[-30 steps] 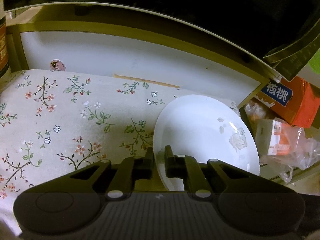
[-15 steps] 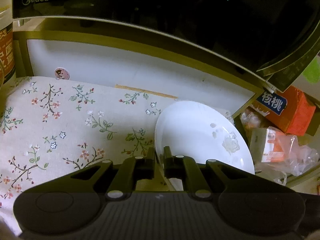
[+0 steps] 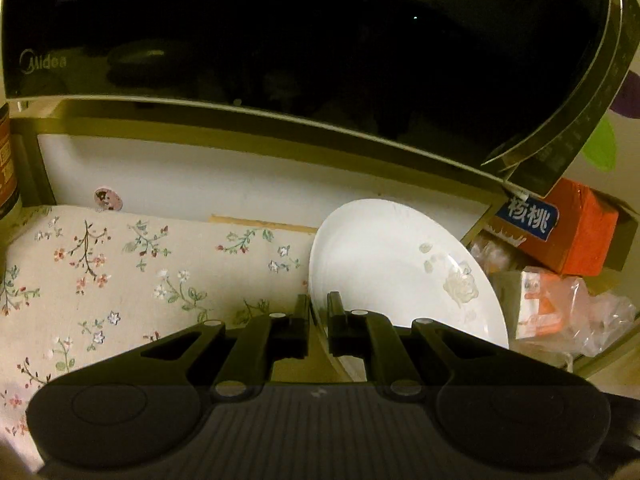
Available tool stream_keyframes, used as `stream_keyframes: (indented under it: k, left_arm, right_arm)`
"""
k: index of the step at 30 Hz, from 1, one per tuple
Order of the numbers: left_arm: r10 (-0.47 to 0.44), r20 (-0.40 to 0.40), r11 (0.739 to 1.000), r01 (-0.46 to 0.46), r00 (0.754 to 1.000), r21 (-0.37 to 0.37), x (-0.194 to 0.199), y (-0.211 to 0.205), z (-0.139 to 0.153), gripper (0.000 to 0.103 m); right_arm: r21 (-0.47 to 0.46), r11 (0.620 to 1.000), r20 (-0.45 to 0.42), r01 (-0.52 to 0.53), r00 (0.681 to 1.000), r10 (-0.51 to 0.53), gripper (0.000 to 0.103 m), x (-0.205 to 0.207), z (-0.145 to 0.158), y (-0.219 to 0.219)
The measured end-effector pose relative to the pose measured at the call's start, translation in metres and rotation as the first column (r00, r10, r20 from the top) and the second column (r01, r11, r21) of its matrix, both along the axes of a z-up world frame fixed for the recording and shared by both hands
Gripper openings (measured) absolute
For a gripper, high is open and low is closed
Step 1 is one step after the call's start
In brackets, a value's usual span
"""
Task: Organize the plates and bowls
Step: 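Close both grippers on the rim of the plain white plate, then lift the white plate with both grippers and carry it toward the blue-patterned plate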
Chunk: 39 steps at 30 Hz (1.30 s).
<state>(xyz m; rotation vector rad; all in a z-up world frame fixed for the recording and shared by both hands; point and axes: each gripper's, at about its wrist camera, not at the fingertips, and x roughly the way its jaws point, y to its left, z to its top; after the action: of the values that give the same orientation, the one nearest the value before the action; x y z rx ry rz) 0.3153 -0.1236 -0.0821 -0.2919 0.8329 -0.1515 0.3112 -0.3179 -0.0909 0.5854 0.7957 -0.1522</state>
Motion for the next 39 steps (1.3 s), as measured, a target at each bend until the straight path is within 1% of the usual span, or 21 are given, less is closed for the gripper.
stream_keyframes:
  k: [2, 7, 11, 14, 19, 24, 27, 30, 35, 39]
  left_arm:
    - [0.000, 0.003, 1.000, 0.000, 1.000, -0.007, -0.002, 0.001, 0.001, 0.007]
    - [0.017, 0.013, 0.999, -0.016, 1.000, -0.030, -0.013, 0.010, 0.013, 0.007]
    - [0.047, -0.003, 0.999, -0.047, 0.999, -0.026, -0.025, 0.017, 0.026, 0.007]
    - [0.070, 0.000, 0.997, -0.070, 0.998, -0.016, -0.038, 0.021, 0.037, 0.007]
    - [0.114, 0.000, 0.993, -0.114, 0.994, -0.015, -0.068, 0.030, 0.056, 0.007]
    - [0.143, 0.027, 0.989, -0.144, 0.989, 0.026, -0.101, 0.038, 0.077, 0.007]
    - [0.164, 0.042, 0.986, -0.165, 0.986, 0.027, -0.119, 0.047, 0.085, 0.007]
    - [0.185, 0.046, 0.982, -0.186, 0.982, 0.024, -0.136, 0.060, 0.094, 0.008]
    - [0.222, 0.075, 0.973, -0.226, 0.972, 0.051, -0.166, 0.081, 0.110, 0.007]
    - [0.261, 0.091, 0.962, -0.267, 0.961, 0.064, -0.198, 0.108, 0.119, 0.008]
  right_arm:
    - [0.014, 1.000, -0.007, -0.001, 1.000, 0.001, 0.011, 0.000, 0.000, -0.002]
    - [-0.025, 0.999, 0.015, -0.038, 0.999, 0.038, 0.011, -0.003, 0.020, 0.002]
    - [-0.028, 0.997, 0.006, -0.074, 0.997, 0.074, 0.011, -0.007, 0.031, 0.007]
    - [-0.027, 0.995, 0.003, -0.100, 0.995, 0.100, 0.011, -0.013, 0.039, 0.012]
    - [-0.054, 0.986, 0.012, -0.157, 0.987, 0.158, 0.011, -0.031, 0.059, 0.026]
    - [-0.045, 0.979, 0.003, -0.197, 0.980, 0.198, 0.012, -0.057, 0.071, 0.038]
    - [-0.069, 0.971, 0.015, -0.228, 0.973, 0.230, 0.012, -0.073, 0.082, 0.049]
    - [-0.102, 0.959, 0.034, -0.266, 0.962, 0.271, 0.012, -0.088, 0.093, 0.063]
    - [-0.081, 0.949, 0.054, -0.304, 0.950, 0.309, 0.012, -0.108, 0.104, 0.083]
    - [-0.082, 0.930, 0.067, -0.359, 0.929, 0.365, 0.012, -0.123, 0.109, 0.107]
